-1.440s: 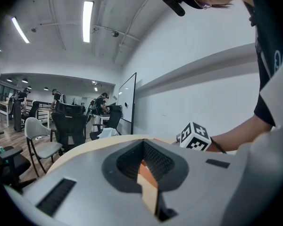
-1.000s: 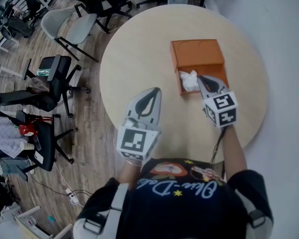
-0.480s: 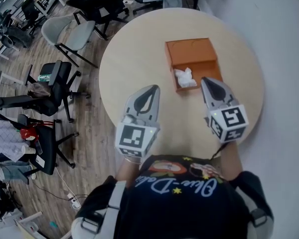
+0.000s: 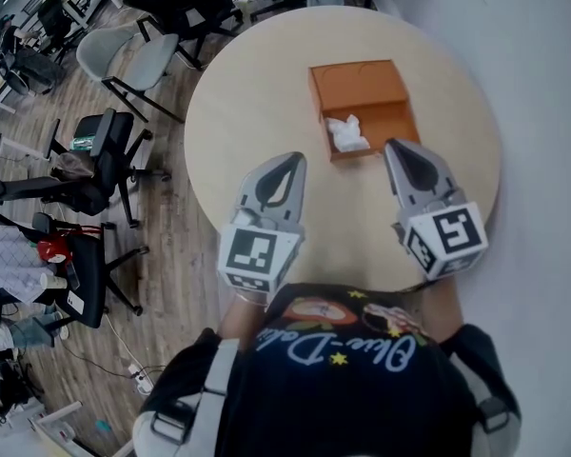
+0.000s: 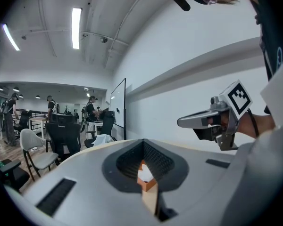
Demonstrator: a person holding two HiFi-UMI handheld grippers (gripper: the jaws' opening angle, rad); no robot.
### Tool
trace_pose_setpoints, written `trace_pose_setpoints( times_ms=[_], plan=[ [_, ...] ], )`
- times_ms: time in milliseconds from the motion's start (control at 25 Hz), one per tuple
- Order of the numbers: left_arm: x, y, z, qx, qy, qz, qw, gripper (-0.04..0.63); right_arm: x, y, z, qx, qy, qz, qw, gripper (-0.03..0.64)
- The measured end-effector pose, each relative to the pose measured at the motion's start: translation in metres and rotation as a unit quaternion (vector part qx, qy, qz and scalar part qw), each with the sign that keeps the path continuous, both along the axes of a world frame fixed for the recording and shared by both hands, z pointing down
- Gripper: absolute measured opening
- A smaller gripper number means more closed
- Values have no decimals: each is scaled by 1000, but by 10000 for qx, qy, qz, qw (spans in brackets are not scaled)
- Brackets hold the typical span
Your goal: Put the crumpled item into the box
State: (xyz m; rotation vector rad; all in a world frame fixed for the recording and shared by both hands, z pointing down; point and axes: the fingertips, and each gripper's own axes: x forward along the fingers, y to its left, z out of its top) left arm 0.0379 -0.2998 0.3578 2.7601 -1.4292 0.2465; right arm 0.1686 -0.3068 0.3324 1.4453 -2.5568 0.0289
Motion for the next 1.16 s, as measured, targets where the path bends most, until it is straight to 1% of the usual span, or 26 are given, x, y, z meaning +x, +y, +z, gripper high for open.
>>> trace_pose_setpoints(
  times_ms=[320,1160],
  plan=[
    [16,3,1,15,-4,130,9999,-9,9,11,3,-58,-54,-1,10000,0],
    [13,-2,6,-64,36,157,9999,-9,10,6,3,-65,-33,116,9999,0]
  ],
)
